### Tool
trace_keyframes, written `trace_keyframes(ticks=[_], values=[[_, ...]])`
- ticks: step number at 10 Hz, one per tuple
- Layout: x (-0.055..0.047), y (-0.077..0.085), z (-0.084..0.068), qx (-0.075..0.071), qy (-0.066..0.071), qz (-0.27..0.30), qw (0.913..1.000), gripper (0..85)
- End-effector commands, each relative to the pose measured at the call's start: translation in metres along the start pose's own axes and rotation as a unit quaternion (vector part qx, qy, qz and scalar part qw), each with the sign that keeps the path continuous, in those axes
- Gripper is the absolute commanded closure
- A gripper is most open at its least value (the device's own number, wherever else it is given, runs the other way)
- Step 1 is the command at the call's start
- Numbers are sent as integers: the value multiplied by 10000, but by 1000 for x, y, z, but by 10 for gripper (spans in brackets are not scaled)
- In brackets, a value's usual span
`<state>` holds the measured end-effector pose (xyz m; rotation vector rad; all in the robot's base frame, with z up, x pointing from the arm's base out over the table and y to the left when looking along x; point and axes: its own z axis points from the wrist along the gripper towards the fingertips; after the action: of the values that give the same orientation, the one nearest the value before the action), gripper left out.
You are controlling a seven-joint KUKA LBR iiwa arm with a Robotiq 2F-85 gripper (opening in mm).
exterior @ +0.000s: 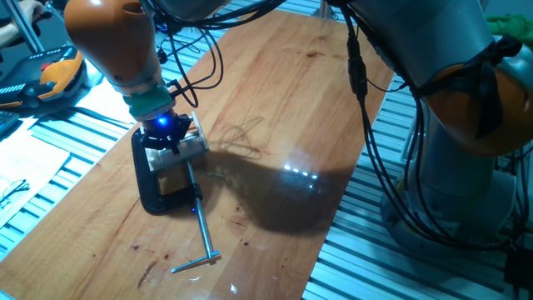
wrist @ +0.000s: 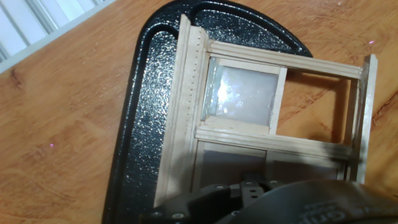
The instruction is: Close a sliding window
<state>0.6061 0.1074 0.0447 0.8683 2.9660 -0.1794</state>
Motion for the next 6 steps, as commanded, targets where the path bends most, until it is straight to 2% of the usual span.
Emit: trace_keyframes(ticks=[1,3,4,6], values=[[0,0,0,-6,4,8,10000,850],[0,1,-1,-55,27,62,10000,850],[0,4,-5,-163,101,201,9996,850],[-4,8,-16,-260,163,371,9988,850]])
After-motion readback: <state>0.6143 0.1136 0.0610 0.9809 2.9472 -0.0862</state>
